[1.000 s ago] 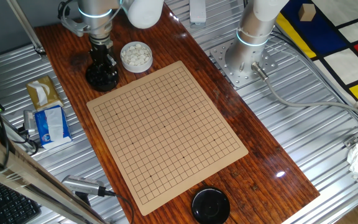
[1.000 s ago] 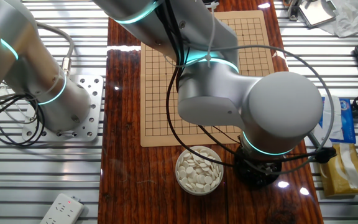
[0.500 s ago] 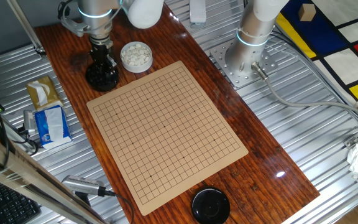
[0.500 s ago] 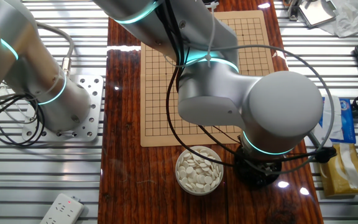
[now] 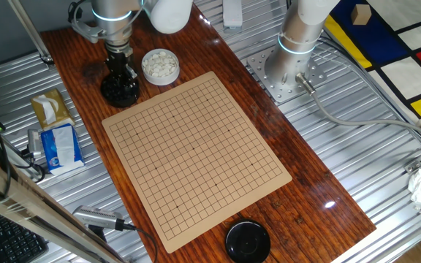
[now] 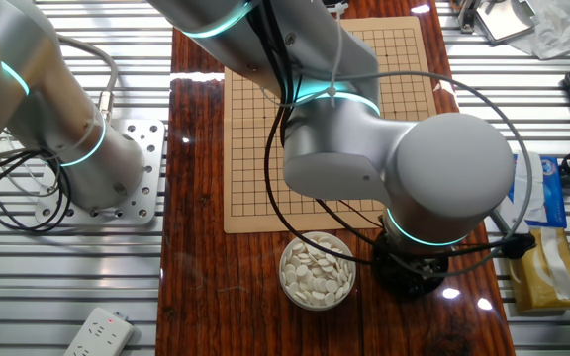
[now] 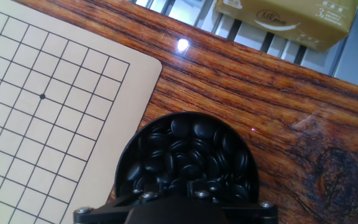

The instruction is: Play the first move as black on the 3-4 point in the upper right corner of the Go board

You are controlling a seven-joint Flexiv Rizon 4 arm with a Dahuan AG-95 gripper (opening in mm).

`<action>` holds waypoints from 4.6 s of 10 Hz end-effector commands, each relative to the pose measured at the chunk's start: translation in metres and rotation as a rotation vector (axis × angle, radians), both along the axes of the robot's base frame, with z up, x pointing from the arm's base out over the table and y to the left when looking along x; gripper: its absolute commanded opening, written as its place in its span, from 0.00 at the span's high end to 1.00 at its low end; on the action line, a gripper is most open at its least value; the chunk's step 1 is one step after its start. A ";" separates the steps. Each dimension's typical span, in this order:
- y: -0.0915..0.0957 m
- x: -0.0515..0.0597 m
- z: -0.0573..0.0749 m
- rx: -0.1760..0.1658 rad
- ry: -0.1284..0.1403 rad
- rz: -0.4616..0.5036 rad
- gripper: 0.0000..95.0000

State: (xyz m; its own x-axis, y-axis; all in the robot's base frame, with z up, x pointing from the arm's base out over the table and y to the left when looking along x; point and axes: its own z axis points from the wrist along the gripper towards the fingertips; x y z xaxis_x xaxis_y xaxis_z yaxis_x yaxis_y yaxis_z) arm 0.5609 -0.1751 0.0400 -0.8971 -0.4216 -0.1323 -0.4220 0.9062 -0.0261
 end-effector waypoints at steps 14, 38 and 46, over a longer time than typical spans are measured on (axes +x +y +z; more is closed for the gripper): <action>0.000 0.000 0.001 -0.007 -0.001 -0.001 0.80; 0.000 0.000 0.001 0.020 0.000 -0.022 1.00; 0.000 -0.001 0.001 0.013 0.000 -0.011 0.80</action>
